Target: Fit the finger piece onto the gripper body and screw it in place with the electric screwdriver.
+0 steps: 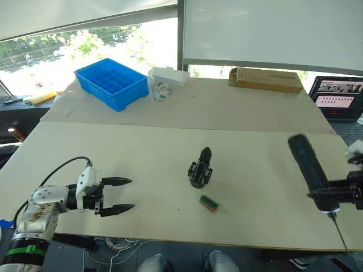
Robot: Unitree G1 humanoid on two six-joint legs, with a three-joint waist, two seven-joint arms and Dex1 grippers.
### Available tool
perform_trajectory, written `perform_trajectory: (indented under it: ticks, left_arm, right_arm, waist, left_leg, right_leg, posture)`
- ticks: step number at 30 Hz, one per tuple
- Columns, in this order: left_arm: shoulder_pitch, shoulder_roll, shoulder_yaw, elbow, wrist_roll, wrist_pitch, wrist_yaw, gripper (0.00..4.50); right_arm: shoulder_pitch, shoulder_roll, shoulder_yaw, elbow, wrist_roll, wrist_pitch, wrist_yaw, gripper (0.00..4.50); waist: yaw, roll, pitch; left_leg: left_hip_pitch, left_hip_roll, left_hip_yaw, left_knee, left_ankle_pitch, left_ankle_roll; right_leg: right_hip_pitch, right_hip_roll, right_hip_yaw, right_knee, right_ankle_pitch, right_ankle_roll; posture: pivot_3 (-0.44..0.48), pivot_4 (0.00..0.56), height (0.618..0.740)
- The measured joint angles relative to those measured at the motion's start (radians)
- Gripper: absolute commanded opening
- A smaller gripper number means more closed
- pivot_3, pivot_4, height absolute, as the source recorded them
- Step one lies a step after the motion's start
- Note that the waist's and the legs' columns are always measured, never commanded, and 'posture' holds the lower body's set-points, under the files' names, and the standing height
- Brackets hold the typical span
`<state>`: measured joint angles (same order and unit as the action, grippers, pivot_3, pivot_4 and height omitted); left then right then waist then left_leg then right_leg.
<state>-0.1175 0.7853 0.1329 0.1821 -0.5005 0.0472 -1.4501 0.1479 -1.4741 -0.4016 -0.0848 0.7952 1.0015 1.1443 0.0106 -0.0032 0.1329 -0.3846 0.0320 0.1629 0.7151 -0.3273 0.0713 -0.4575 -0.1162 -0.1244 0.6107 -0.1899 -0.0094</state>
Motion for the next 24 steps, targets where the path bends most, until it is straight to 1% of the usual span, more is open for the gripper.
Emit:
perform_trajectory:
  ticks: [3, 6, 9, 11, 15, 18, 20, 21, 23, 24]
  left_arm:
    - [0.047, 0.021, 0.027, -0.044, -0.028, 0.036, -0.012, 4.47]
    - [0.054, 0.022, 0.060, -0.058, -0.037, 0.044, 0.006, 4.47]
    - [0.037, 0.023, 0.067, -0.031, -0.011, 0.016, 0.020, 4.47]
    - [0.015, 0.024, 0.070, -0.003, -0.006, 0.014, 0.027, 4.47]
    - [-0.003, 0.025, 0.072, 0.009, 0.002, 0.015, 0.039, 4.47]
    - [-0.009, 0.025, 0.072, 0.013, 0.013, 0.018, 0.064, 4.47]
    - [-0.010, 0.028, 0.074, 0.015, 0.017, 0.019, 0.071, 4.50]
    - [-0.011, 0.031, 0.074, 0.015, 0.023, 0.019, 0.073, 4.50]
    - [-0.005, 0.039, 0.077, 0.012, 0.026, 0.019, 0.073, 4.50]
    - [0.003, 0.041, 0.081, 0.011, 0.027, 0.019, 0.074, 4.50]
  right_arm:
    - [-0.128, 0.010, 0.138, 0.068, -0.047, -0.007, 0.011, 1.90]
    - [-0.242, 0.015, 0.284, 0.118, -0.129, 0.002, 0.004, 1.90]
    - [-0.366, 0.070, 0.439, 0.170, -0.228, 0.024, -0.012, 1.90]
    - [-0.430, 0.107, 0.515, 0.205, -0.279, 0.034, -0.014, 1.90]
    - [-0.507, 0.144, 0.588, 0.258, -0.347, 0.034, 0.003, 1.90]
    - [-0.537, 0.170, 0.606, 0.303, -0.394, 0.020, 0.011, 1.90]
    - [-0.552, 0.184, 0.606, 0.327, -0.408, 0.004, 0.011, 2.92]
    - [-0.557, 0.189, 0.602, 0.336, -0.412, -0.006, 0.012, 3.18]
    - [-0.553, 0.188, 0.584, 0.358, -0.424, -0.031, 0.014, 3.90]
    - [-0.538, 0.186, 0.568, 0.367, -0.427, -0.053, 0.019, 4.18]
  waist:
    - [-0.012, 0.005, 0.005]
    - [-0.015, 0.005, 0.012]
    - [-0.014, 0.006, 0.015]
    - [-0.013, 0.007, 0.016]
    - [-0.015, 0.009, 0.017]
    - [-0.016, 0.009, 0.017]
    - [-0.018, 0.008, 0.017]
    - [-0.020, 0.008, 0.017]
    - [-0.022, 0.008, 0.017]
    - [-0.022, 0.008, 0.017]
  left_leg:
    - [0.001, 0.000, 0.003, -0.001, 0.001, -0.001]
    - [0.002, 0.000, 0.003, -0.001, 0.002, -0.003]
    - [0.002, 0.000, 0.003, 0.000, 0.002, -0.004]
    - [0.001, 0.000, 0.004, 0.000, 0.002, -0.004]
    - [0.002, 0.000, 0.005, 0.000, 0.002, -0.004]
    - [0.002, 0.000, 0.007, 0.000, 0.002, -0.004]
    - [0.002, 0.000, 0.007, 0.000, 0.002, -0.004]
    - [0.002, 0.000, 0.008, 0.000, 0.002, -0.004]
    - [0.003, 0.000, 0.009, 0.000, 0.002, -0.004]
    - [0.004, 0.000, 0.009, 0.000, 0.002, -0.004]
  right_leg:
    - [0.000, 0.002, -0.001, 0.000, 0.000, 0.001]
    - [0.000, 0.003, -0.001, 0.000, -0.001, 0.001]
    - [-0.001, 0.003, -0.001, 0.001, -0.001, 0.001]
    - [-0.002, 0.003, -0.001, 0.002, 0.000, 0.000]
    - [-0.002, 0.004, -0.001, 0.003, 0.000, 0.000]
    - [-0.001, 0.008, -0.002, 0.003, 0.000, 0.000]
    - [-0.001, 0.009, -0.002, 0.003, 0.000, 0.000]
    - [-0.001, 0.009, -0.002, 0.002, 0.000, 0.001]
    - [0.000, 0.009, -0.001, 0.003, 0.000, 0.002]
    - [0.000, 0.009, -0.001, 0.003, -0.002, 0.004]
  posture:
    - [0.000, 0.150, 0.740]
    - [0.000, 0.150, 0.740]
    - [0.000, 0.150, 0.740]
    - [0.000, 0.150, 0.740]
    - [0.000, 0.150, 0.740]
    - [0.000, 0.150, 0.740]
    - [0.000, 0.150, 0.740]
    - [0.000, 0.150, 0.740]
    - [0.000, 0.150, 0.740]
    - [0.000, 0.150, 0.740]
